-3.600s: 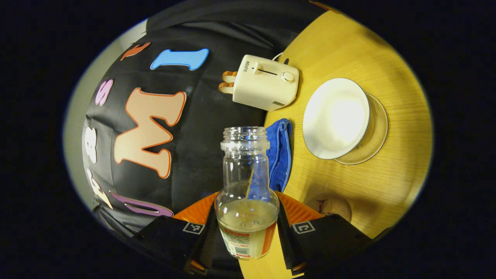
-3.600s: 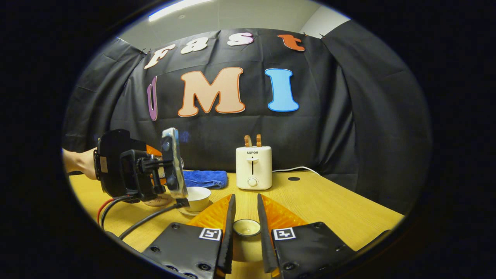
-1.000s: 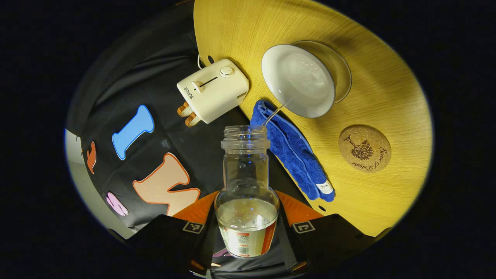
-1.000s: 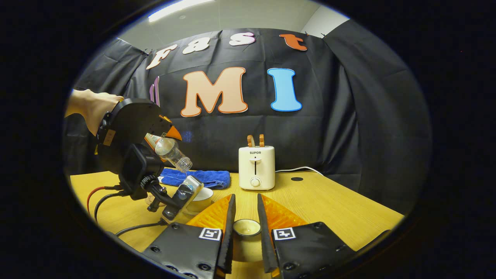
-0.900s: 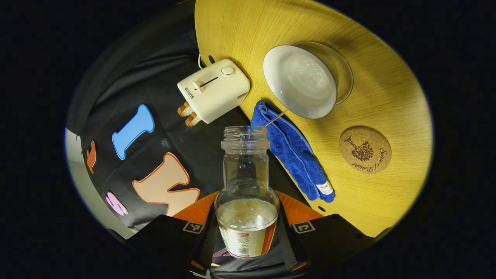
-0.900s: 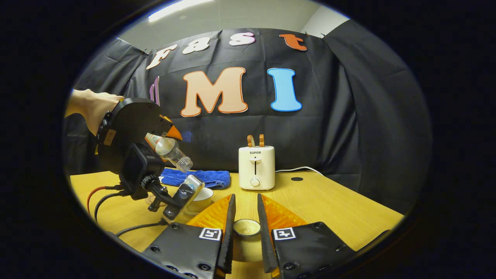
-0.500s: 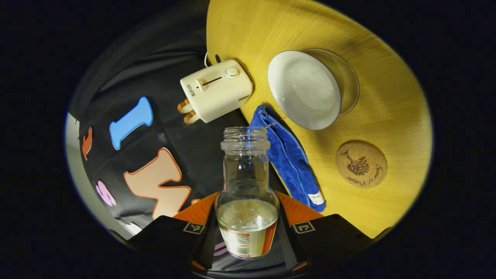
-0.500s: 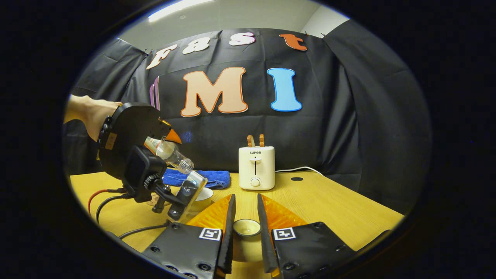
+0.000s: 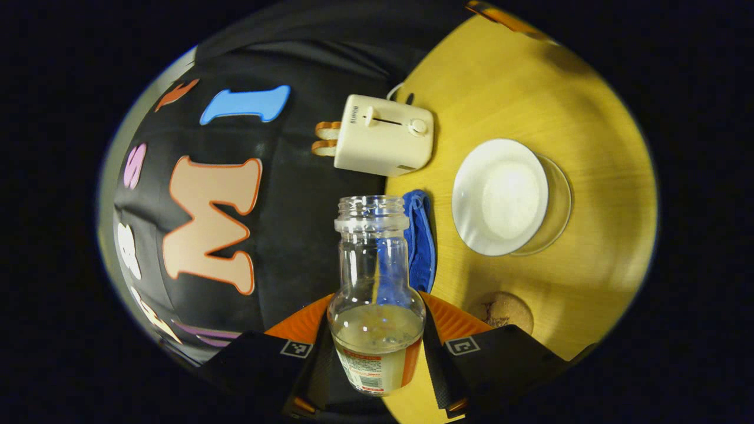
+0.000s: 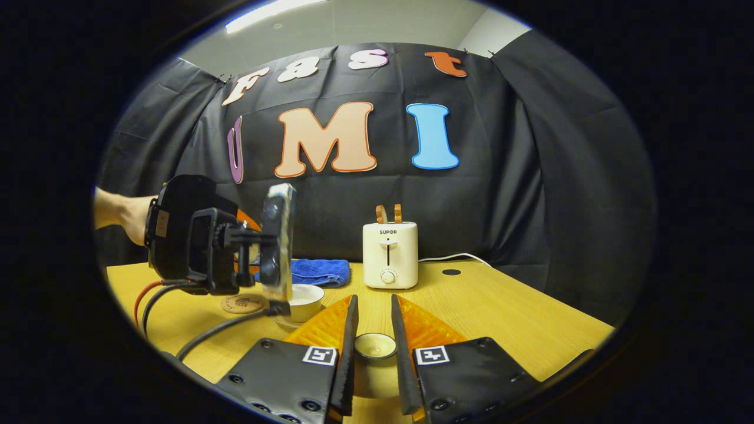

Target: Open the teacup lid with one hand, grasp the water bottle and pour water into the teacup with the other hand; after pouring, place the water bottle on the coaster and then close the teacup lid.

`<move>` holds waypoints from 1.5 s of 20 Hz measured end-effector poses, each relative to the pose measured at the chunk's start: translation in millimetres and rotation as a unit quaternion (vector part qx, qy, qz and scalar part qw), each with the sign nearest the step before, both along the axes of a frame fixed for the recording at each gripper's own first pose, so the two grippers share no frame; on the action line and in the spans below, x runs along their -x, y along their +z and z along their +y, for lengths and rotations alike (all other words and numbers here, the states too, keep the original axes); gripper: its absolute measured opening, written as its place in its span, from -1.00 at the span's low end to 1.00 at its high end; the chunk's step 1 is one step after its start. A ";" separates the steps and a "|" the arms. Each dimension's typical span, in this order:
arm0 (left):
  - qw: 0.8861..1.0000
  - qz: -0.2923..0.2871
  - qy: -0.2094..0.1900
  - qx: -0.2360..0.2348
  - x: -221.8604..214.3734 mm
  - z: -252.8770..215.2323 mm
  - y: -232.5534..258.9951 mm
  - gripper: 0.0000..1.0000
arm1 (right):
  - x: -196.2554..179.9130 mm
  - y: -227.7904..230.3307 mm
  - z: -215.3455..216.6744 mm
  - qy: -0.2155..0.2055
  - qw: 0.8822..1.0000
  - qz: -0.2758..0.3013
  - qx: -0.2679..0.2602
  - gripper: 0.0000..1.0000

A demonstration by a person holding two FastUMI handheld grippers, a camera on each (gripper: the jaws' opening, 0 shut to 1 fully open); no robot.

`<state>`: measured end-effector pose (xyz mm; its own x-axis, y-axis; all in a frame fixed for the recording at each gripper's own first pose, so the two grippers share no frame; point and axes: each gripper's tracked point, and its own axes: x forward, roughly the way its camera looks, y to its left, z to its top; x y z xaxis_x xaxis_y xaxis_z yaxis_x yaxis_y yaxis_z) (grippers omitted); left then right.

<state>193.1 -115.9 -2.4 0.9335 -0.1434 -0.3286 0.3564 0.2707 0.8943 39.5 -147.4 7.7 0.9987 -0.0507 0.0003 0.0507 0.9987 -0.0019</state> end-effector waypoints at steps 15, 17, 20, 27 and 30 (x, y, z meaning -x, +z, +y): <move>0.848 -0.047 0.074 0.523 -11.5 -10.5 0.6 0.31 | 0.5 -0.3 0.1 0.000 1.000 0.000 0.000 -0.33; 0.837 -0.043 0.076 0.540 -11.9 -10.9 -0.8 0.31 | 0.6 -0.2 0.2 0.000 1.000 0.000 0.000 -0.33; 0.825 -0.044 0.082 0.558 -14.7 -10.0 -1.1 0.32 | 0.8 0.1 0.1 0.000 1.000 0.000 0.000 -0.32; 0.800 -0.051 0.091 0.591 -11.5 -8.2 -3.0 0.32 | 0.5 0.0 -0.5 -0.002 1.000 0.000 0.001 -0.34; 0.801 -0.046 0.092 0.590 -13.5 -8.4 -4.8 0.36 | 0.4 0.3 -0.6 -0.003 1.000 0.000 0.001 -0.34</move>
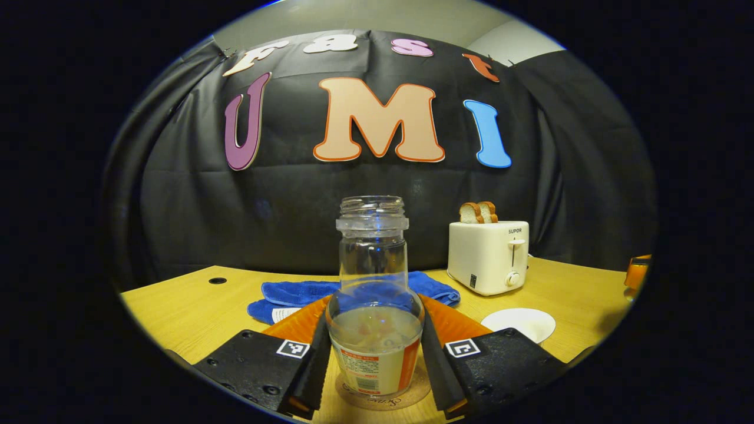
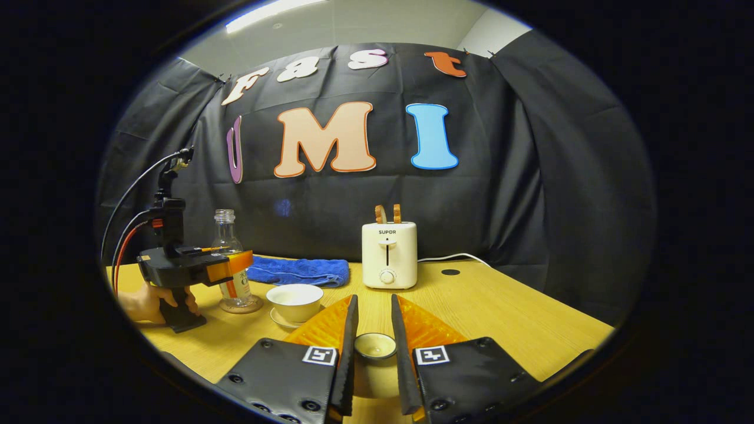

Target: Open the teacup lid with one hand, grasp the water bottle and pour water into the teacup with the other hand; after pouring, place the water bottle on the coaster and then close the teacup lid.

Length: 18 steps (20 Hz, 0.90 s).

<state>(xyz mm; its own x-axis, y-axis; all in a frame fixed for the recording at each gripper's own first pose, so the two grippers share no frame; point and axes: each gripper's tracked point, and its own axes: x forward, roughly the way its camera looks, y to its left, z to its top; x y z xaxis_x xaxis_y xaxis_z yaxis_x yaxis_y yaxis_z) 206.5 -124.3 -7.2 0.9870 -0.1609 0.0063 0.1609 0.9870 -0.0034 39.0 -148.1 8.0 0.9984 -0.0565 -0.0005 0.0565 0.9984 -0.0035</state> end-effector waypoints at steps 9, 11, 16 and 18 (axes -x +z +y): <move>1.000 0.008 -0.010 0.005 5.8 -2.0 -1.2 0.87 | -0.1 -0.5 -0.2 0.000 1.000 0.000 0.000 -0.33; 1.000 0.008 -0.008 0.006 9.0 -0.3 -1.3 0.87 | 0.1 -0.2 -0.4 0.000 1.000 0.000 0.000 -0.33; 1.000 0.006 -0.013 0.005 40.4 4.6 -0.6 0.87 | 0.9 0.5 3.7 0.007 1.000 0.000 -0.001 -0.31; 1.000 0.004 -0.011 0.004 60.7 11.1 0.2 0.87 | -2.2 -0.4 10.0 0.017 1.000 0.000 -0.001 -0.30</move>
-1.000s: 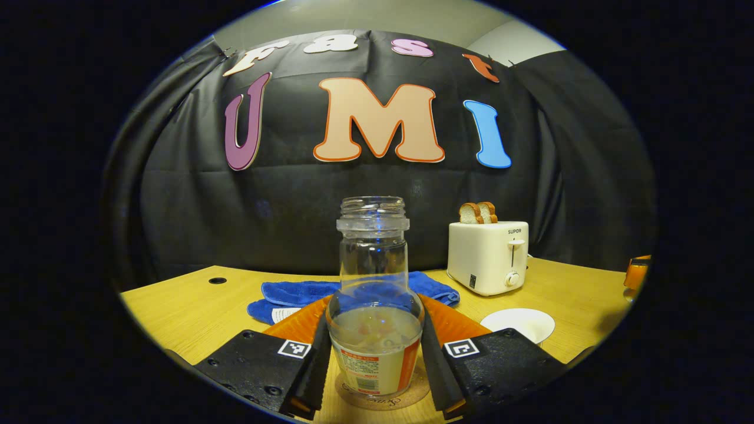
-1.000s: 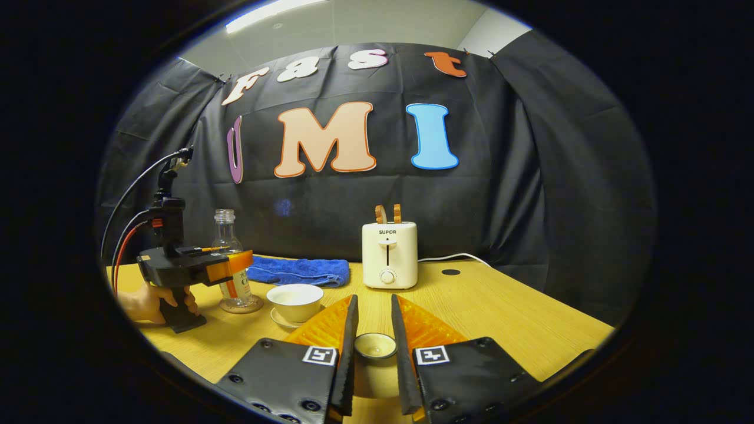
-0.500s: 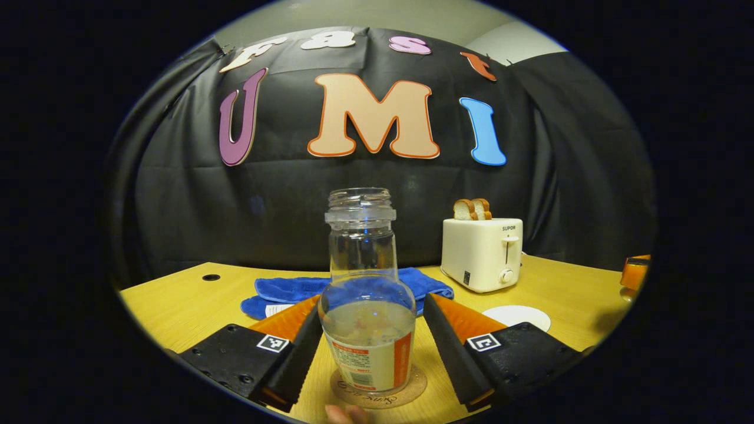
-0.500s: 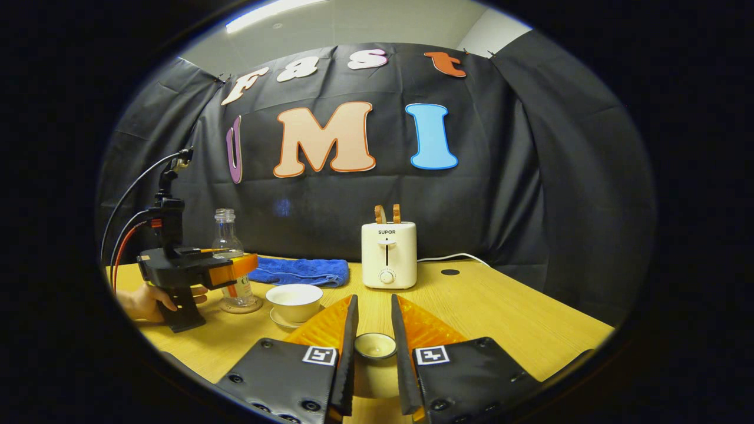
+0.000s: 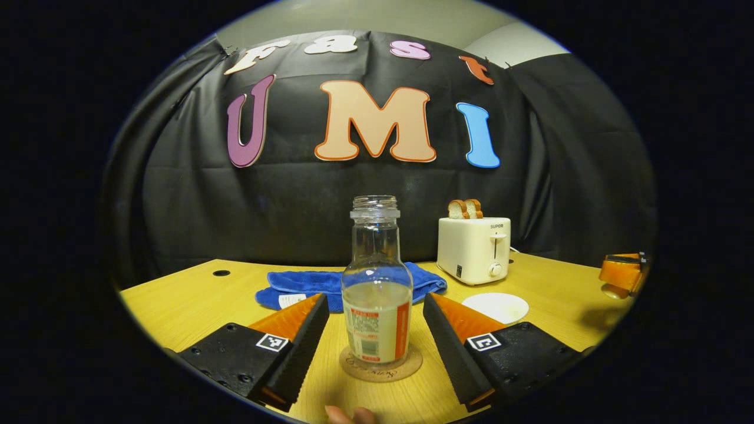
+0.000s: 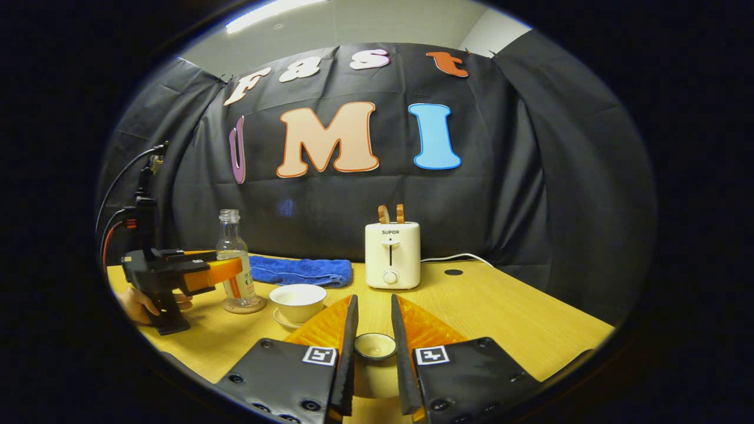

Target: Open the teacup lid with one hand, grasp the water bottle and pour water into the teacup with the other hand; after pouring, place the water bottle on the coaster and then close the teacup lid.

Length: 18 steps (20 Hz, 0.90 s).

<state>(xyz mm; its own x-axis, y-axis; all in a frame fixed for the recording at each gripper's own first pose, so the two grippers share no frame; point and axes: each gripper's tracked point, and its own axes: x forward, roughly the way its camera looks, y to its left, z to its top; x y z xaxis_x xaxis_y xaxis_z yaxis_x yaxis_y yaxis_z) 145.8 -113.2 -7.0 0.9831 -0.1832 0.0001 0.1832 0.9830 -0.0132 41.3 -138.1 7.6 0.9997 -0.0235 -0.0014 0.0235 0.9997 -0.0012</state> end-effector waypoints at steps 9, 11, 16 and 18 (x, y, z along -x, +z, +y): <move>0.998 0.000 0.056 -0.001 69.3 49.8 -0.3 0.88 | -21.7 -3.4 51.6 0.058 0.998 0.003 -0.002 -0.29; 0.999 -0.001 0.051 -0.001 77.8 48.0 -0.4 0.88 | -29.8 -4.0 62.2 0.066 0.998 0.003 -0.002 -0.29; 0.999 -0.001 0.053 -0.001 85.5 54.4 -0.8 0.87 | -66.5 -7.1 88.1 0.080 0.997 0.008 -0.002 -0.32; 0.999 0.000 0.049 -0.002 87.2 53.5 -1.2 0.90 | -85.5 -7.2 92.2 0.074 0.997 0.008 -0.002 -0.30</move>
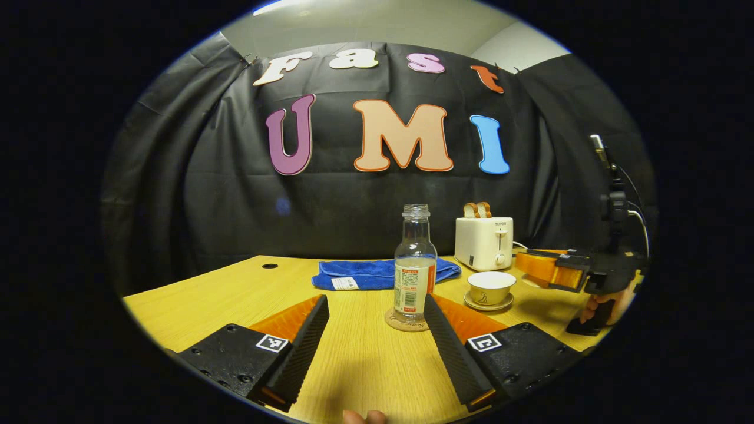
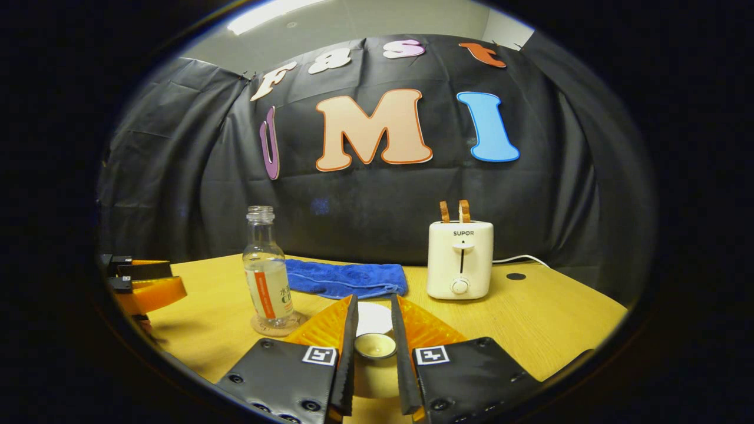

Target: Open the teacup lid with one hand, grasp the water bottle and pour water into the teacup with the other hand; after pouring, place the water bottle on the coaster and then close the teacup lid.

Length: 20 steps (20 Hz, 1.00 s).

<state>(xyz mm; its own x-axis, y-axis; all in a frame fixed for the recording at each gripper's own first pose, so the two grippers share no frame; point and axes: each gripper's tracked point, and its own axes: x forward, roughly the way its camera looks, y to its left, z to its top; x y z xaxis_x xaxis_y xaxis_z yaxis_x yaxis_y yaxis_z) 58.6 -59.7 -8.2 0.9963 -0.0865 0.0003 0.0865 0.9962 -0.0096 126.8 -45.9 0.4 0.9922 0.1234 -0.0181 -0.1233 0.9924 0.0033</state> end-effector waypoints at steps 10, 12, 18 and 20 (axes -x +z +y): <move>1.000 0.000 -0.002 0.000 0.6 1.6 0.1 0.89 | -58.5 -11.4 22.1 -0.001 0.999 0.030 0.017 -0.32; 1.000 -0.001 -0.002 0.000 1.0 3.0 -0.4 0.89 | -61.1 -15.4 27.8 0.004 0.999 0.040 0.029 -0.32; 1.000 -0.001 -0.003 0.000 0.8 3.4 -0.4 0.89 | -63.7 -18.0 35.4 0.006 0.997 0.045 0.061 -0.31; 1.000 -0.001 -0.003 0.000 0.8 3.3 -0.5 0.89 | -62.0 -18.3 37.9 0.008 0.997 0.046 0.066 -0.31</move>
